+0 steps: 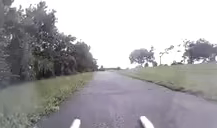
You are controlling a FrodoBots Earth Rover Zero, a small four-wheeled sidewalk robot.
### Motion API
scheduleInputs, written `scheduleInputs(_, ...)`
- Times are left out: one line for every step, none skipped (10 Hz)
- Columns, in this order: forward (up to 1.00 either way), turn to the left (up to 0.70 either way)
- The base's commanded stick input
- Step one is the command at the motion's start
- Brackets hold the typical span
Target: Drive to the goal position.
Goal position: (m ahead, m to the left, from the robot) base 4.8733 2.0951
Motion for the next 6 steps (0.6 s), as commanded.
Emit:
scheduleInputs(0.70,0.00)
scheduleInputs(0.70,0.00)
scheduleInputs(0.70,0.00)
scheduleInputs(0.70,0.00)
scheduleInputs(0.70,0.00)
scheduleInputs(0.70,0.00)
